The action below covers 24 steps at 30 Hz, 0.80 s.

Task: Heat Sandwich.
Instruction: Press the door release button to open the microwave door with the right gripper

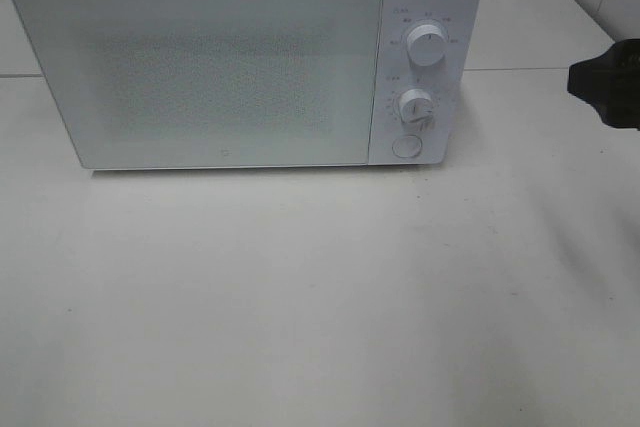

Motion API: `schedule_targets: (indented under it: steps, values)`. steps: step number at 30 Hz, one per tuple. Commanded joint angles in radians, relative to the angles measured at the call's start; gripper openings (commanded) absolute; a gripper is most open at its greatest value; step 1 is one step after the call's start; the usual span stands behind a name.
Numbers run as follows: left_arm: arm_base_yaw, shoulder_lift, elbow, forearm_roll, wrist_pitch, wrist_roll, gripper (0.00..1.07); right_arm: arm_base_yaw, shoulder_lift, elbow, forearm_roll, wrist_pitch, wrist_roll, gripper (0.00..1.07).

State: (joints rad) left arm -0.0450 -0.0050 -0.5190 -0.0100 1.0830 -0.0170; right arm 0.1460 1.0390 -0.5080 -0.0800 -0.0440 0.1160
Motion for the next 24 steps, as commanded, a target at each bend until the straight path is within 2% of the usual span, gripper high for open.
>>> schedule_targets:
  steps: [1,12,24]
  values:
    - [-0.004,-0.017,0.002,-0.001,-0.013,-0.002,0.98,-0.006,0.039,0.041,-0.003,-0.135,0.009,0.75]
    - [-0.004,-0.017,0.002,-0.001,-0.013,-0.002,0.98,-0.006,0.132,0.212,0.007,-0.509,-0.002,0.75]
    - [-0.004,-0.017,0.002,-0.001,-0.013,-0.002,0.98,-0.003,0.326,0.279,0.104,-0.723,-0.052,0.75]
